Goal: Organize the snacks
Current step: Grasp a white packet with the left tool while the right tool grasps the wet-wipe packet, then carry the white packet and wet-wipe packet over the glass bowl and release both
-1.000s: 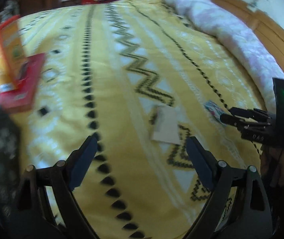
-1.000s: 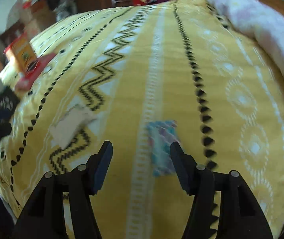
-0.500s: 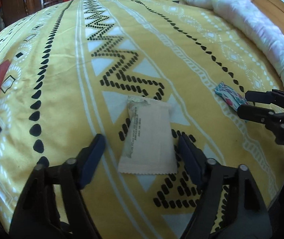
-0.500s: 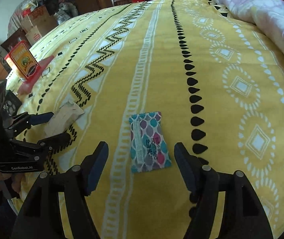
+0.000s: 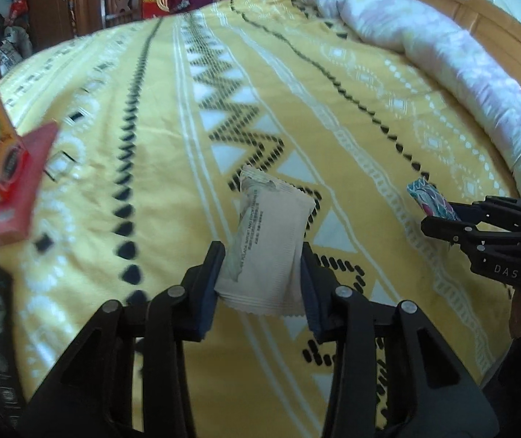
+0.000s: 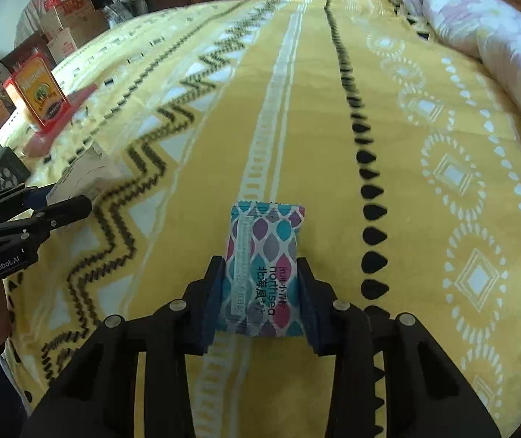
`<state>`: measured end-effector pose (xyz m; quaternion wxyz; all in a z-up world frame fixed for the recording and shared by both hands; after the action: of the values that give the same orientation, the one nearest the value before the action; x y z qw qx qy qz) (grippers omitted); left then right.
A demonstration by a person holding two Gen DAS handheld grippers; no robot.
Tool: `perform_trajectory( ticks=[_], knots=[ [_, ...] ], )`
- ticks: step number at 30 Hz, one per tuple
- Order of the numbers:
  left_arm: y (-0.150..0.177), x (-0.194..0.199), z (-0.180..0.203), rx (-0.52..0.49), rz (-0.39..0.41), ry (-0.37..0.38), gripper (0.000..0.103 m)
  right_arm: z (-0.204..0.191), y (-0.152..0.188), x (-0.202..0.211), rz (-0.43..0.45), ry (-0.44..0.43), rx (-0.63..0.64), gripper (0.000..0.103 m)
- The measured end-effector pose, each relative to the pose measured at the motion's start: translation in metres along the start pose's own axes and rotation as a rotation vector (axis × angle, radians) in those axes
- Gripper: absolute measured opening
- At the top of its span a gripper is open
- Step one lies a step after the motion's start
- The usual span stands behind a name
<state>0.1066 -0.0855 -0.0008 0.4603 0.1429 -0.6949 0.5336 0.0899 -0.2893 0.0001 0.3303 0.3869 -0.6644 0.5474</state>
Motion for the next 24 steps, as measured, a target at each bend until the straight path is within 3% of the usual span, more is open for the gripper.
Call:
perform_trajectory(
  ticks=[5,10,17,24],
  knots=[
    [-0.005,0.069,-0.043,0.058,0.079,-0.085,0.040,-0.035,-0.018,0.046,0.106,-0.072,0.001,0.037],
    [0.007,0.150,-0.106,0.152,0.165,-0.195,0.040,-0.112,-0.048,0.099,0.212,-0.179,0.060,0.037],
    [0.051,0.271,-0.221,0.328,0.261,-0.432,0.040,-0.265,-0.078,0.161,0.289,-0.372,0.201,0.037],
    [0.121,0.334,-0.308,0.485,0.253,-0.637,0.040,-0.451,-0.064,0.183,0.245,-0.553,0.404,0.037]
  ],
)
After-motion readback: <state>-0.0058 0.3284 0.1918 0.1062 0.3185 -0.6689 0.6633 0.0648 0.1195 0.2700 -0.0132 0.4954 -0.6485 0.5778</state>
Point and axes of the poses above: each gripper's, at about its wrist camera, not at the fingertips, and x roughly against the way its jaws point, z to its right, y to its underside, the point moved 8 cm from there along -x, roughly the way its jaws point, and after that the axes turned 12 degrees about -x, right-handed, at the moved point
